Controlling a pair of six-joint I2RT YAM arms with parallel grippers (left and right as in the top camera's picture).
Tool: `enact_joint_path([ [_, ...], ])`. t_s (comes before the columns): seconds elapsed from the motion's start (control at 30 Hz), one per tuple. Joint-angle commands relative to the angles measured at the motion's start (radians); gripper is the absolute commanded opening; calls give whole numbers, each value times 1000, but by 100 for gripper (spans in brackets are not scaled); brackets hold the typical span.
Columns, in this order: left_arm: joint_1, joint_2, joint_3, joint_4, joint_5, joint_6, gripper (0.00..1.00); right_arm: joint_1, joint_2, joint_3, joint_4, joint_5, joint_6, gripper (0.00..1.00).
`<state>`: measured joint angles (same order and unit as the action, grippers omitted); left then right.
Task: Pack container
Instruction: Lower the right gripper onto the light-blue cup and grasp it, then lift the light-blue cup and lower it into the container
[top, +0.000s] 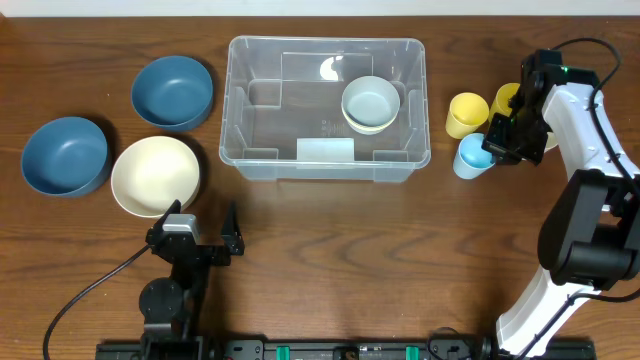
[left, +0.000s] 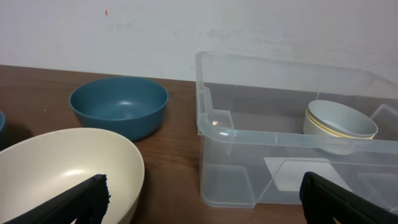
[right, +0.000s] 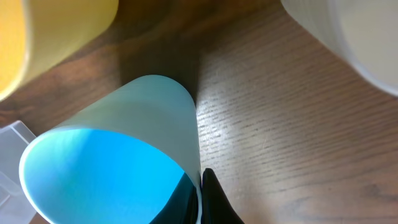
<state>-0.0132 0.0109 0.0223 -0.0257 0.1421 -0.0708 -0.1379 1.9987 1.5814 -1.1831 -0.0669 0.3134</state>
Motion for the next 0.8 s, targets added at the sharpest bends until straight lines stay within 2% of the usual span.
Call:
enact_joint_path([
  [0.0,5,-6,-18,-34,7,13,98,8,-7,-5,-15,10,0,1],
  [0.2,6,-6,-18,-34,7,13,98,10,-54,-5,-105,8,-17,1],
  [0.5,5,-6,-18,-34,7,13,98,50,-373,40,-175,-14,-41,1],
  [0.63,6,-6,-18,-34,7,13,98,115,-510,71,-137,-65,-42,1],
  [0.77,6,-6,-18,-34,7,13,98,256,-578,93,-53,-65,-45,1],
])
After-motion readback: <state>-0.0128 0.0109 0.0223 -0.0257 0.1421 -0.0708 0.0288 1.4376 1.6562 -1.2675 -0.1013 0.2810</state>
